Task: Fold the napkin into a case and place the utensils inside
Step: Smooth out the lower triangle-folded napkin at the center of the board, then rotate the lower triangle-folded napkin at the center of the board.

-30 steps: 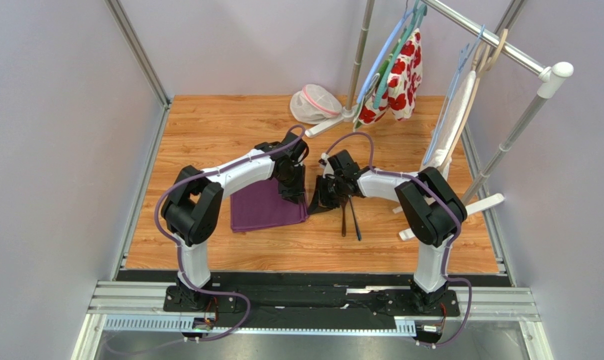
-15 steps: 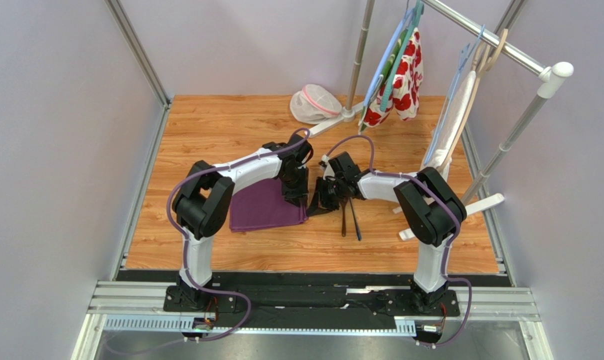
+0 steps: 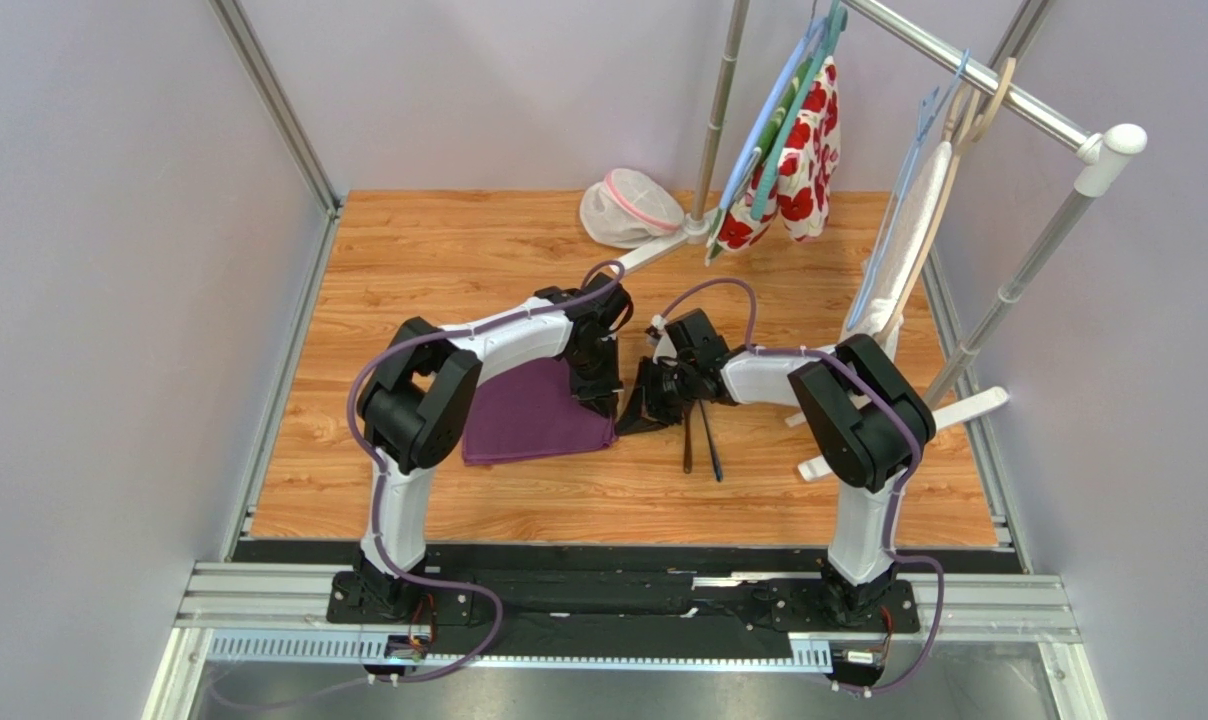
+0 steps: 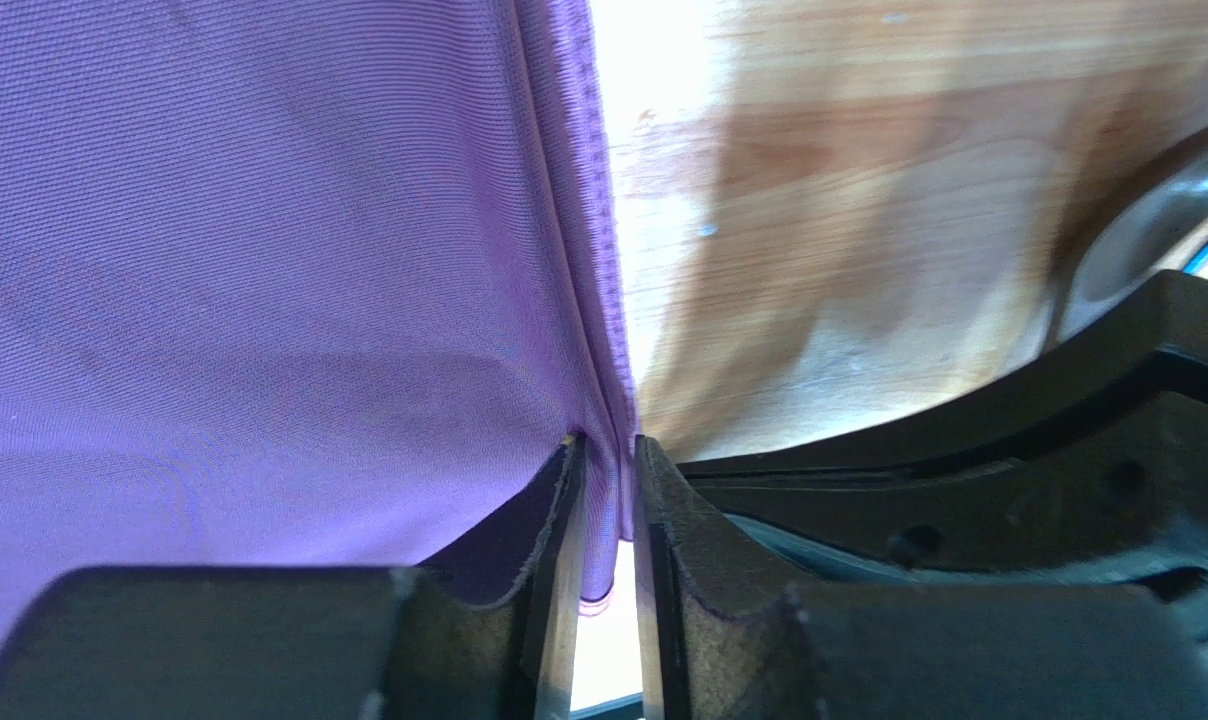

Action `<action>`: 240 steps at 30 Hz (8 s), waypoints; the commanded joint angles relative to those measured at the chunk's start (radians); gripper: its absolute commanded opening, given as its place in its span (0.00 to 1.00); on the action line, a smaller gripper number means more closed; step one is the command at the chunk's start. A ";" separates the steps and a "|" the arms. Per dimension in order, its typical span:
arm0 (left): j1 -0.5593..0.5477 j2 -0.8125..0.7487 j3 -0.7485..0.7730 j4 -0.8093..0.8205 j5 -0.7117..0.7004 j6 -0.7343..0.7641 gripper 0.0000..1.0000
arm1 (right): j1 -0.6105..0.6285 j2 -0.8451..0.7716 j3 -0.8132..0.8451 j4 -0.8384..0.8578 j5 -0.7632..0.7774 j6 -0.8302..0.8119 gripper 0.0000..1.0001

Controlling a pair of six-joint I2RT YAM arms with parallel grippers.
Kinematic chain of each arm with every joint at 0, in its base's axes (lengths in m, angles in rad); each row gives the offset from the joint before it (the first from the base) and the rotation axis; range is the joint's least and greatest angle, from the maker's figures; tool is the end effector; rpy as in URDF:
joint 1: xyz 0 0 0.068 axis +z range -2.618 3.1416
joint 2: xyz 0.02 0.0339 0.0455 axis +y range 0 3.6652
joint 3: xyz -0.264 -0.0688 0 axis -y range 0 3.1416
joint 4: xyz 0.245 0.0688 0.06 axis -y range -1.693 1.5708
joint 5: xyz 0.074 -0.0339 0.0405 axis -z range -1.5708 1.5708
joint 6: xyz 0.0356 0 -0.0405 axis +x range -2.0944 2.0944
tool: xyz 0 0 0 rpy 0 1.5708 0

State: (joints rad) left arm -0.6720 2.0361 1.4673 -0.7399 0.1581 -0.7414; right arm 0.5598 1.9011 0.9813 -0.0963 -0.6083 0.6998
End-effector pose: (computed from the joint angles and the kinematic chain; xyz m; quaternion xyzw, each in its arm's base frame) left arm 0.3138 -0.2568 0.1626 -0.0240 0.9881 -0.1441 0.0482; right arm 0.2910 0.2064 0.1170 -0.0176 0.9211 0.3866 0.0415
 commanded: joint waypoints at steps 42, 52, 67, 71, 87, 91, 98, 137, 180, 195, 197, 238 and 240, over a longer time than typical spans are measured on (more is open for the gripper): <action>0.001 -0.295 -0.179 0.037 -0.083 -0.007 0.11 | -0.012 -0.135 0.028 -0.112 0.016 -0.072 0.00; 0.369 -0.317 -0.168 0.024 0.009 0.126 0.09 | 0.094 -0.073 0.181 -0.154 0.016 -0.072 0.00; 0.595 -0.105 0.060 -0.019 0.021 0.171 0.07 | 0.051 0.032 0.119 -0.145 0.027 -0.112 0.00; 0.604 -0.093 0.082 -0.026 0.017 0.185 0.08 | 0.031 0.023 0.080 -0.141 0.058 -0.118 0.00; 0.637 0.050 0.163 -0.065 0.011 0.231 0.09 | 0.008 0.016 -0.006 -0.126 0.124 -0.109 0.00; 0.637 0.073 0.168 -0.044 0.021 0.226 0.09 | 0.008 0.004 -0.030 -0.125 0.145 -0.105 0.00; 0.641 0.142 0.226 -0.046 -0.032 0.226 0.09 | 0.002 -0.004 -0.061 -0.123 0.168 -0.112 0.00; 0.571 -0.093 -0.013 0.004 -0.006 0.165 0.11 | -0.003 -0.040 0.275 -0.418 0.275 -0.241 0.12; 0.592 -0.628 -0.538 0.003 0.141 0.145 0.43 | 0.163 -0.083 0.435 -0.594 0.622 -0.390 0.72; 0.615 -0.471 -0.559 0.057 0.202 0.149 0.44 | 0.341 0.006 0.473 -0.585 0.585 -0.473 0.82; 0.611 -0.470 -0.562 0.057 0.176 0.139 0.44 | 0.362 0.000 0.470 -0.583 0.599 -0.493 0.85; 0.577 -0.364 -0.521 0.080 0.146 0.056 0.20 | 0.614 0.263 0.611 -0.554 0.831 -0.571 0.53; 0.577 -0.364 -0.519 0.083 0.149 0.054 0.19 | 0.614 0.282 0.606 -0.553 0.837 -0.571 0.51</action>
State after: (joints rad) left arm -0.0902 1.6756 0.9287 -0.6746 0.2916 -0.6792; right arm 1.1625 2.1395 1.6196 -0.6830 0.1932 0.1192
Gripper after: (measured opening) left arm 0.203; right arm 0.524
